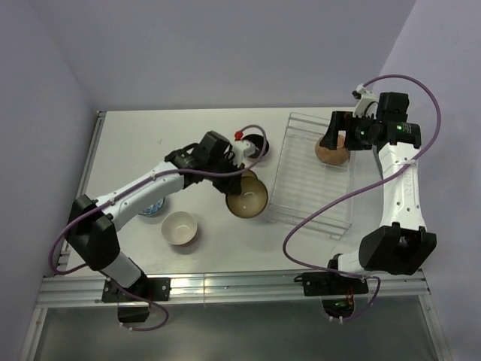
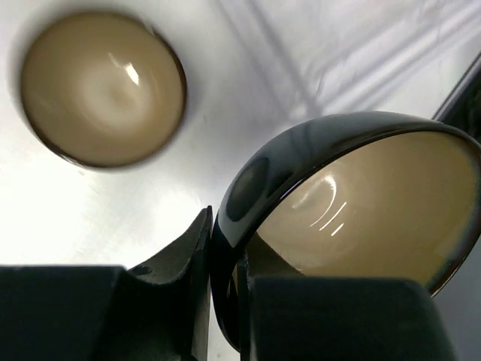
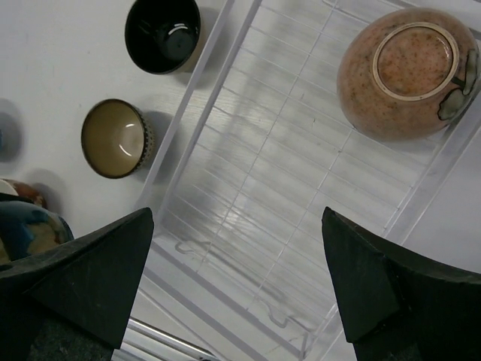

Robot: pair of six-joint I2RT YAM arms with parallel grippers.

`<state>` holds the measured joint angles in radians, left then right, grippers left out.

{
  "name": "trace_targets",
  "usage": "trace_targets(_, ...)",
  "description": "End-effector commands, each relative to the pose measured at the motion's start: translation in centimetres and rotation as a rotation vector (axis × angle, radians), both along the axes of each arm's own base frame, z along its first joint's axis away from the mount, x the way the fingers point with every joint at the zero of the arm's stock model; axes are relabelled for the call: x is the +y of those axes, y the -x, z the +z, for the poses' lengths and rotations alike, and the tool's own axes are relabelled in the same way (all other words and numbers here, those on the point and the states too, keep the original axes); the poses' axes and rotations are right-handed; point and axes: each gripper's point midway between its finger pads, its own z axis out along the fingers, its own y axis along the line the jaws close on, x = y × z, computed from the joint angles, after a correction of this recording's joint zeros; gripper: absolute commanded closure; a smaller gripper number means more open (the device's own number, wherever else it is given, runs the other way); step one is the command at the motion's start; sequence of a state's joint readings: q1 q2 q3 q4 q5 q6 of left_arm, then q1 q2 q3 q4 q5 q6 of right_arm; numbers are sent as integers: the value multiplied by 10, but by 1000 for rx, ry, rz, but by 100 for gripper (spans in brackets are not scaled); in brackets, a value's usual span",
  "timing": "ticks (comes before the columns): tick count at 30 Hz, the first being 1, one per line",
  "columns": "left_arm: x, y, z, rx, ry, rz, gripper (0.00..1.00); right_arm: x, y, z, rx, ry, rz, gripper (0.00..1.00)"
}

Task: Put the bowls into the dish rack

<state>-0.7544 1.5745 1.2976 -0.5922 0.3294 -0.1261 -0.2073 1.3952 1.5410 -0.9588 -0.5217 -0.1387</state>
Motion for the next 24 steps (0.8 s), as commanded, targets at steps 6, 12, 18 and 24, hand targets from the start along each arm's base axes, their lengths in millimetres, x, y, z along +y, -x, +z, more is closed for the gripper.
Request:
trace_targets(6,-43,-84,139,-320,214,168,100,0,-7,45,-110,-108,8,0)
trace_targets(12,-88,-101,191,-342,428,122,100,-7,-2,54,-130,-154,-7,0)
trace_targets(18,-137,-102,193,-139,655,11,100,-17,8,55,-121,-207,-6,0)
trace_targets(24,-158,-118,183,-15,808,-24,100,-21,24,47,-95,-293,-6,0)
